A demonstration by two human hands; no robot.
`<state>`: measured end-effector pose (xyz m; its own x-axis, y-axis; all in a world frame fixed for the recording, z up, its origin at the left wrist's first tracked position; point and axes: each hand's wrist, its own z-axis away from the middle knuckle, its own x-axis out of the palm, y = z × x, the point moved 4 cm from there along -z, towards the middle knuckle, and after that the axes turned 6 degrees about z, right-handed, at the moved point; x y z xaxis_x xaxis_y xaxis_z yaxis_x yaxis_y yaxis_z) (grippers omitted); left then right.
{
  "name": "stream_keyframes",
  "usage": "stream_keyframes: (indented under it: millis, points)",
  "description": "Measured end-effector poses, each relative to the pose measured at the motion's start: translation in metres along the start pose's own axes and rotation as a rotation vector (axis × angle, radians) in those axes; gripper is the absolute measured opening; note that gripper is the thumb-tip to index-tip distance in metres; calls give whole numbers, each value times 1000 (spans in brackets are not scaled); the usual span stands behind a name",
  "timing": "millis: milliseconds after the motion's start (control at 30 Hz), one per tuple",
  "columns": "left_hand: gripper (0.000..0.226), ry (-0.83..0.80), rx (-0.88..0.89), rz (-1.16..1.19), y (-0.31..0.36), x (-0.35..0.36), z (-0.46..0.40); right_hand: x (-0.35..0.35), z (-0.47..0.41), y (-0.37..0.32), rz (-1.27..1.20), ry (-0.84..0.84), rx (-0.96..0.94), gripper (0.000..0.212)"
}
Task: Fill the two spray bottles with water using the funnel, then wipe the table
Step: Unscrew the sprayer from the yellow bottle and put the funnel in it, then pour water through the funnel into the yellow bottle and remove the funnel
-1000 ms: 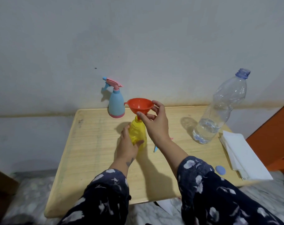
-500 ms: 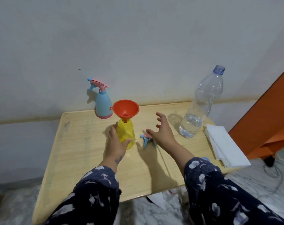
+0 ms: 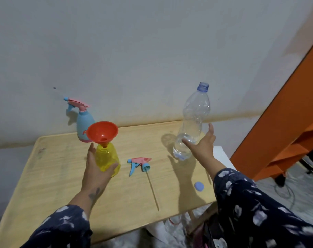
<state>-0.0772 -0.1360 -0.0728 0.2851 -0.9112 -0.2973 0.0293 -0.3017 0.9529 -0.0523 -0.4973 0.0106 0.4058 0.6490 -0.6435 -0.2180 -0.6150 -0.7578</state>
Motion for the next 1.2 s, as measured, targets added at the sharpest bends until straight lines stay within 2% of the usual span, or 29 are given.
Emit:
stream_keyframes:
  millis: [100,233,333,500,600,967,1067,1200]
  points:
    - [89,86,2,13,12,3,-2,4,-17,-9,-86,-15,-78,121]
    - [63,147,-1,-13,18,8,-2,10,-31,-24,-171,116,-208,123]
    - [59,178,-28,-32,15,10,-1,17,-39,-32,-218,202,-233,117]
    - [56,174,-59,-37,15,13,1,20,-44,-41,-68,222,-320,109]
    - [57,159,-69,-43,15,14,0,20,-42,-55,40,118,-404,108]
    - [66,55,-140,-110,25,5,-2,34,16,-120,494,-457,-776,121]
    - [68,17,-157,-164,26,1,-5,38,29,-134,618,-545,-821,124]
    - [71,-24,-150,-182,24,-3,-7,32,37,-148,729,-571,-800,125]
